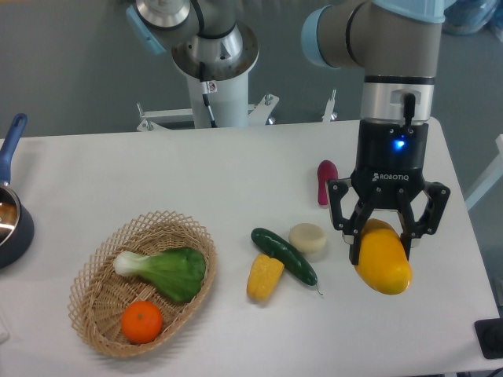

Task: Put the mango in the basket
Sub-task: 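Hold the yellow mango in the gripper above the table, then carry the held mango over to the wicker basket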

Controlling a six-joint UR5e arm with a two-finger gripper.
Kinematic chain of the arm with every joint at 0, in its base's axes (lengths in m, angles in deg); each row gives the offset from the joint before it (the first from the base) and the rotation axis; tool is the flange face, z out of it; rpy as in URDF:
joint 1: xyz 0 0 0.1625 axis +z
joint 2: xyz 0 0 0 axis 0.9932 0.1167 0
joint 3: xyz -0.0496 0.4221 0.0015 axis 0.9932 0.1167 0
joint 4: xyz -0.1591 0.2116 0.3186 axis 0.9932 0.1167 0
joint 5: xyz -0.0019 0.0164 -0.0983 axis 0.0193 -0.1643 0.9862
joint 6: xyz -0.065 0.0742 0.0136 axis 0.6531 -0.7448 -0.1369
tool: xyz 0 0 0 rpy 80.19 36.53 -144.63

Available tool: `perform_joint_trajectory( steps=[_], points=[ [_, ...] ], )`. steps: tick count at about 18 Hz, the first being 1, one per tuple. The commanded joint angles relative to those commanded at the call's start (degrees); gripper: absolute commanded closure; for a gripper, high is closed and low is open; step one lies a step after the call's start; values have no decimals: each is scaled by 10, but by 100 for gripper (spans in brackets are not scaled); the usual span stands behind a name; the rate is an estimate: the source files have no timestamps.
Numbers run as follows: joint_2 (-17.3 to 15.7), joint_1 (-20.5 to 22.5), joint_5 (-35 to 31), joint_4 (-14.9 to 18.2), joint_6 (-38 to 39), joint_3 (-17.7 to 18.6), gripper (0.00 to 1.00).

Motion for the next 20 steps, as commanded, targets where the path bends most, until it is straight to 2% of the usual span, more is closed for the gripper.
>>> perform_joint_trajectory(
  steps=[4,8,20],
  points=[
    [-11,-6,0,0,3,24,73],
    [-19,-32,-9,2,31,45,73],
    [-22,-188,-117,4,22,183,73]
  ],
)
